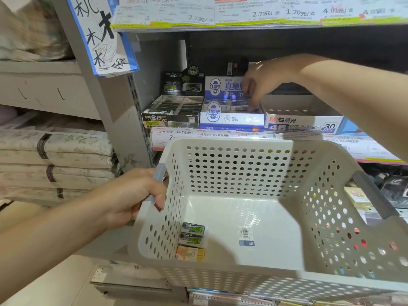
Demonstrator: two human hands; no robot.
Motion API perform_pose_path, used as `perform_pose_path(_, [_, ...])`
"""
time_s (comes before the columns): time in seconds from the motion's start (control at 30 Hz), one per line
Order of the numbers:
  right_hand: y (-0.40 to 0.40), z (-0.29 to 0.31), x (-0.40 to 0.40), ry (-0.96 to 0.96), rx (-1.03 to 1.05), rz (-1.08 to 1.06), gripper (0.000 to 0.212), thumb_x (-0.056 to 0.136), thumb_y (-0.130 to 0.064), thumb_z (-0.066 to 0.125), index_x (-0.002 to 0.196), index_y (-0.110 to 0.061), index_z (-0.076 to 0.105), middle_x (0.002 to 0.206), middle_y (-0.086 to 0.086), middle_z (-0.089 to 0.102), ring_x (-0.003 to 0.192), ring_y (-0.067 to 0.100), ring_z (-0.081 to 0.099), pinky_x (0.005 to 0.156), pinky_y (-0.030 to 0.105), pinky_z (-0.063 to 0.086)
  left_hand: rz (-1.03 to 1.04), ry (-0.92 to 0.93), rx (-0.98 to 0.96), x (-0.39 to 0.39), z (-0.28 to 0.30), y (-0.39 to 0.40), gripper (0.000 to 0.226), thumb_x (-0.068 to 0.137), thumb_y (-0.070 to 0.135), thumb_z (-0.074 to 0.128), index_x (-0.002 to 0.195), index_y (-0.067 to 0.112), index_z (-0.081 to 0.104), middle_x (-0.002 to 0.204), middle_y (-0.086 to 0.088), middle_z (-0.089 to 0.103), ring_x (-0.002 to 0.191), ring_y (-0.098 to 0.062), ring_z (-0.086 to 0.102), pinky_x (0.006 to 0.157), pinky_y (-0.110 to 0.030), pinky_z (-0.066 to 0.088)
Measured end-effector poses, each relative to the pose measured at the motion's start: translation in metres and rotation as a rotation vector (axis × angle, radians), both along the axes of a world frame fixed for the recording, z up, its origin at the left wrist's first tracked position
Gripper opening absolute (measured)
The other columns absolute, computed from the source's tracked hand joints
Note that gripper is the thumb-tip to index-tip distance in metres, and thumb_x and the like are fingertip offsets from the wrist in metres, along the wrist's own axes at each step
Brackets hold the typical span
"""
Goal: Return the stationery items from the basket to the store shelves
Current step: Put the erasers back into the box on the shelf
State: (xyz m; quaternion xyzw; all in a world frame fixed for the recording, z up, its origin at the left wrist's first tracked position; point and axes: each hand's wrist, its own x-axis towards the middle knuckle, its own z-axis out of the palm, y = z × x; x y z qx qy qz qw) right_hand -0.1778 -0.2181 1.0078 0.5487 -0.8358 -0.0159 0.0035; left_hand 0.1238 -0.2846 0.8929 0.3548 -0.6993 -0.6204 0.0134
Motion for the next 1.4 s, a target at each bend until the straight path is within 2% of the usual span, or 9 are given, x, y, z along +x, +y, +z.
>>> perform_pose_path(0.23, [0.004,-0.020,-0.014,-0.083,-0.130,0.039,0.030,0.077,-0.034,0.074,0.101,-0.015,0.074,0.102,0.000,0.071,0.087,0.017,0.062,0.088,0.037,0.051,-0.024,0.022,-0.013,0.000,0.001,0.000,0.048,0.043,-0.002,0.051,0.088,0.005,0.064,0.059,-0.009,0.066,0.051,-0.022,0.063,0.051,-0.027,0.049])
perform_pose_path(0.37, [0.005,-0.020,-0.017,-0.093,-0.092,0.088,0.028,0.083,-0.036,0.068,0.105,-0.020,0.073,0.104,-0.005,0.071,0.089,0.013,0.063,0.093,0.037,0.049,-0.021,0.016,-0.022,-0.001,0.001,0.001,0.058,0.043,-0.002,0.051,0.098,0.006,0.066,0.066,-0.011,0.070,0.054,-0.024,0.066,0.050,-0.027,0.050])
perform_pose_path(0.53, [0.001,-0.021,-0.018,-0.100,-0.104,0.105,0.025,0.085,-0.017,0.067,0.109,-0.016,0.072,0.112,0.000,0.069,0.094,0.017,0.060,0.098,0.036,0.046,-0.012,0.002,-0.025,-0.002,0.002,0.004,0.055,0.042,-0.002,0.051,0.095,0.004,0.065,0.056,-0.007,0.065,0.048,-0.020,0.063,0.047,-0.025,0.048])
perform_pose_path(0.73, [0.001,-0.021,-0.012,0.029,-0.065,0.069,0.025,0.089,-0.023,0.060,0.113,-0.018,0.069,0.114,0.001,0.068,0.095,0.020,0.060,0.096,0.037,0.047,-0.023,0.016,-0.043,0.004,0.001,0.009,0.049,0.043,-0.001,0.050,0.089,0.005,0.064,0.050,-0.003,0.062,0.043,-0.016,0.059,0.049,-0.024,0.044])
perform_pose_path(0.83, [0.004,-0.026,0.011,0.202,-0.329,0.129,0.030,0.091,-0.019,0.051,0.118,-0.015,0.062,0.114,0.007,0.064,0.099,0.028,0.060,0.088,0.040,0.050,-0.005,0.028,-0.041,0.004,0.002,0.010,0.036,0.042,-0.002,0.050,0.075,0.007,0.061,0.048,-0.004,0.059,0.041,-0.016,0.056,0.057,-0.027,0.037])
perform_pose_path(0.97, [0.028,-0.049,0.083,0.072,-0.751,0.492,0.018,0.082,-0.019,0.049,0.092,-0.016,0.063,0.079,-0.006,0.059,0.072,0.014,0.054,0.067,0.034,0.048,0.019,0.019,-0.040,0.004,0.003,0.010,0.033,0.042,-0.002,0.050,0.068,0.012,0.066,0.050,-0.005,0.059,0.044,-0.017,0.058,0.048,-0.023,0.045])
perform_pose_path(1.1, [0.041,-0.097,0.136,-0.021,-0.296,0.613,0.008,0.079,-0.030,0.053,0.072,-0.024,0.054,0.065,-0.010,0.052,0.061,0.016,0.048,0.057,0.025,0.040,0.052,-0.003,-0.067,0.003,0.003,0.006,0.038,0.040,-0.001,0.052,0.076,0.006,0.062,0.064,-0.013,0.056,0.058,-0.026,0.055,0.060,-0.028,0.044])
perform_pose_path(1.23, [0.032,-0.154,0.149,-0.031,0.321,0.485,0.061,0.076,-0.058,0.064,0.119,-0.015,0.057,0.108,0.001,0.065,0.094,0.023,0.062,0.078,0.034,0.054,0.044,-0.035,-0.072,0.000,0.002,0.005,0.054,0.040,-0.002,0.053,0.093,-0.002,0.063,0.075,-0.023,0.062,0.069,-0.038,0.063,0.065,-0.037,0.052])
perform_pose_path(1.4, [0.019,-0.187,0.152,-0.057,0.399,0.447,0.072,0.072,-0.062,0.067,0.122,-0.012,0.056,0.108,0.005,0.067,0.096,0.026,0.063,0.079,0.036,0.055,0.040,-0.001,-0.091,0.002,0.000,0.007,0.038,0.043,-0.004,0.053,0.079,0.007,0.061,0.065,-0.011,0.058,0.063,-0.026,0.058,0.062,-0.031,0.050])
